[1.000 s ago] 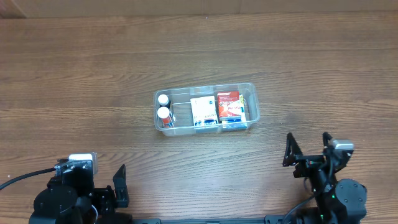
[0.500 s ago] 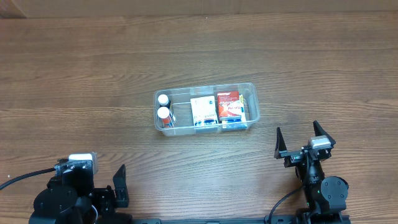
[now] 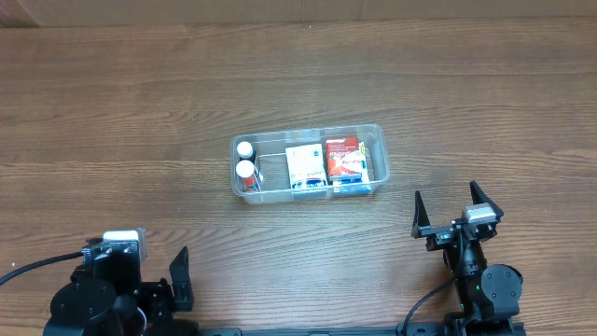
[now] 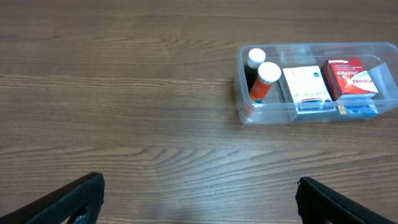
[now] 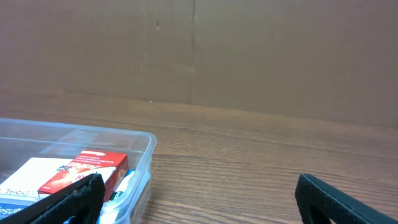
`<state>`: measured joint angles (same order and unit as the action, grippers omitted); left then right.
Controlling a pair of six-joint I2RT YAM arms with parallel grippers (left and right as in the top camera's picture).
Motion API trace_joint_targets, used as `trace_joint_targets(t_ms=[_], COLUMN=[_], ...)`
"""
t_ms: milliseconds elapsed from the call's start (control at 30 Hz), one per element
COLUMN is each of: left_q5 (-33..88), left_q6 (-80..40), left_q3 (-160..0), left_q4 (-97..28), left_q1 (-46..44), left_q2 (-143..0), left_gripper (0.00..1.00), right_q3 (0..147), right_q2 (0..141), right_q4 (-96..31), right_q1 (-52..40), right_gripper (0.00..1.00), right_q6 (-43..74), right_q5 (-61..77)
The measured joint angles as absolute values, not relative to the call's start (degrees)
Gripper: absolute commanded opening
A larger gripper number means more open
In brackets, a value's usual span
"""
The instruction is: Pack container
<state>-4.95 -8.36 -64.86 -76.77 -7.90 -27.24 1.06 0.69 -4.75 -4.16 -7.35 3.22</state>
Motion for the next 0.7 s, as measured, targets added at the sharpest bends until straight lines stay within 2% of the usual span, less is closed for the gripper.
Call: trace_joint_targets(t_ms=[100,367,567,667,700], left_q5=[-5.45,-6.09,-6.22,-6.31,-6.74], left_q6=[-8.34,-8.34,-8.34,-8.12,-7.57], left_q3=[-62.33,-32.84,-10.02,-3.11,-1.39], left_q4=[-71.55,-46.68,-18.63,-2.13,-0.08], left_q1=[-7.90,-7.90,-7.90,-7.90,-7.90], left_q2=[-26.68,-12.84,-3.68,-1.91,-1.32], left_gripper=[1.00,1.00,1.00,1.00,1.00], right_q3=[1.06,1.06,1.04,1.06,1.06], right_q2=[0.69,0.69,0.69,0.69,0.69], right_q4=[-4.75,-4.71,-4.73,-4.75,-4.71], right_q1=[-4.16,-4.16,-4.16,-4.16,-4.16], right_gripper=[1.00,1.00,1.00,1.00,1.00], right_q6=[-7.35,-7.51,-7.53,-7.53,-7.53], right_q5=[3.20,3.22,3.20,3.22,3.20])
